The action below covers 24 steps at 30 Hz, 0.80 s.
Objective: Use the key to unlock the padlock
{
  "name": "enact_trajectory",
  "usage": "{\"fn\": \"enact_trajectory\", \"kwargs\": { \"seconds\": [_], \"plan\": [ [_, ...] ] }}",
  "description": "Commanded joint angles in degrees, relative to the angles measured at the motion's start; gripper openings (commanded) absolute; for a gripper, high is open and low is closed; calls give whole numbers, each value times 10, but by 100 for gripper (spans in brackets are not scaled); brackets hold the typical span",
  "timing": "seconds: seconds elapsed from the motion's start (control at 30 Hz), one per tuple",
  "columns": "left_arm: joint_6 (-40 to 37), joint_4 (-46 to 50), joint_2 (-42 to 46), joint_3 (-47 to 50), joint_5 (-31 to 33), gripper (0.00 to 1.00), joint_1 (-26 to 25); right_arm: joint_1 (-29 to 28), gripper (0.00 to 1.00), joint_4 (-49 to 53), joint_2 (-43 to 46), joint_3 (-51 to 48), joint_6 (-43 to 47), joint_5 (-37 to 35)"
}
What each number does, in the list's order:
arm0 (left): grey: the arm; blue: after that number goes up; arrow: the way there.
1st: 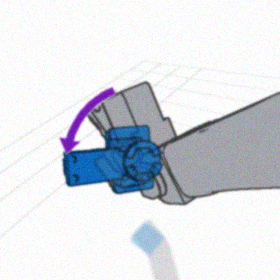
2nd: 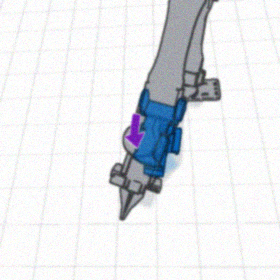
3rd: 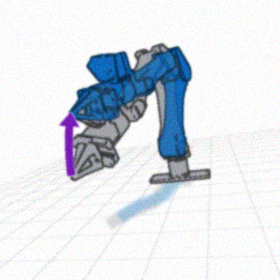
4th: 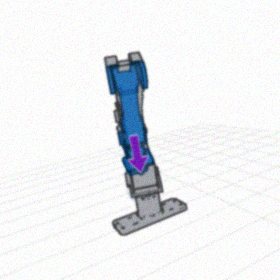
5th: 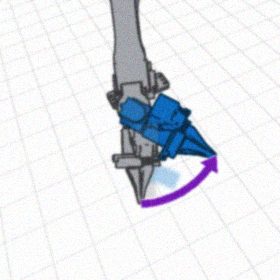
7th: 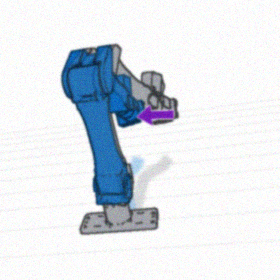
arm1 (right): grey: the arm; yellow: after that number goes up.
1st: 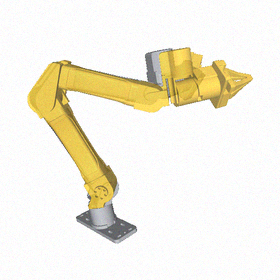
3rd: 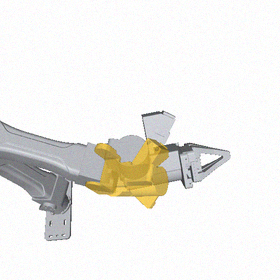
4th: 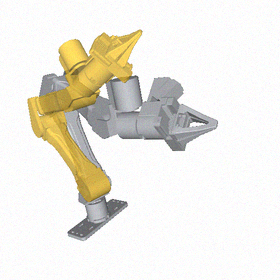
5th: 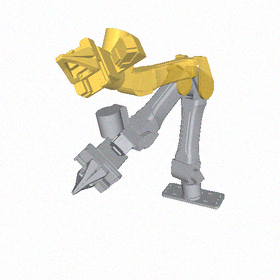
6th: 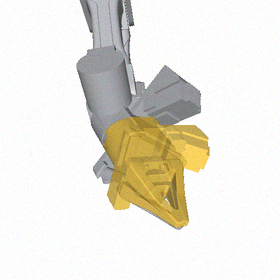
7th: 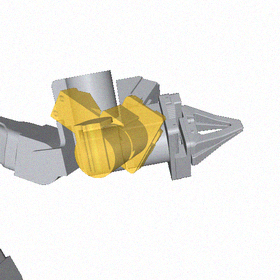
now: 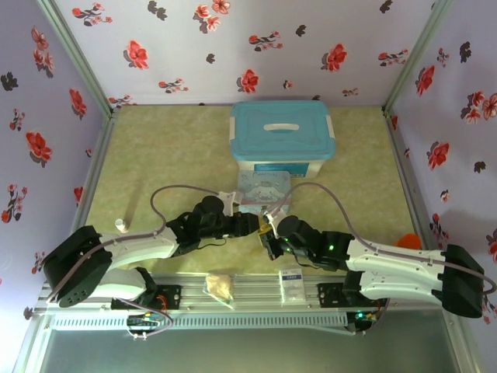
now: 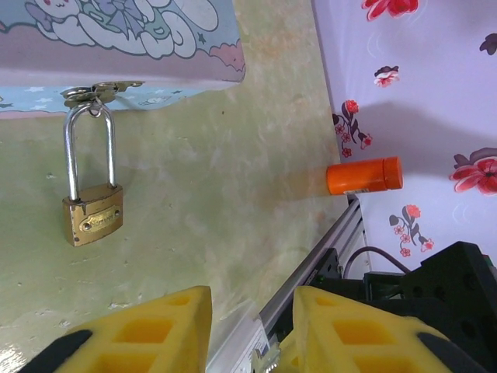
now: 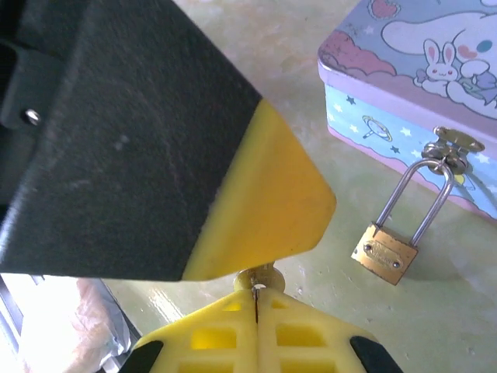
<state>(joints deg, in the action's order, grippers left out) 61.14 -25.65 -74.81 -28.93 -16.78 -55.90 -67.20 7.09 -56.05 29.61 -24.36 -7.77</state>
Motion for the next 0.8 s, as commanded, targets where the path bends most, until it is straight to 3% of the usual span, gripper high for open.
{"fn": "enact_trajectory", "kwargs": {
  "seconds": [0.0,0.17,0.27,0.3,0.37,0.47,0.57,0.67,0.77],
  "plan": [
    [-1,-19,-7,10,-10,24,-3,-5,0,-27,-3,3,9,-19],
    [-6,-18,-13,8,-10,0,-3,-5,0,-35,-11,0,8,-22],
    [-8,-16,-13,9,-10,0,-3,-5,1,-44,-14,-2,3,-20],
    [-10,-17,-10,9,-10,0,-1,-5,12,-49,-13,-5,-3,-19],
    [-18,-15,3,10,-9,0,7,-3,50,-61,-2,-11,-18,-25],
    [-42,-14,41,17,-5,0,32,17,87,-127,45,-45,-40,-12],
    [-77,-29,78,26,-6,0,58,78,95,-235,83,-83,-77,70],
    [-110,-31,122,26,-9,0,76,142,96,-330,80,-99,-123,171],
    [-149,-14,163,16,-17,0,84,168,94,-413,53,-99,-146,245]
  ]
}}
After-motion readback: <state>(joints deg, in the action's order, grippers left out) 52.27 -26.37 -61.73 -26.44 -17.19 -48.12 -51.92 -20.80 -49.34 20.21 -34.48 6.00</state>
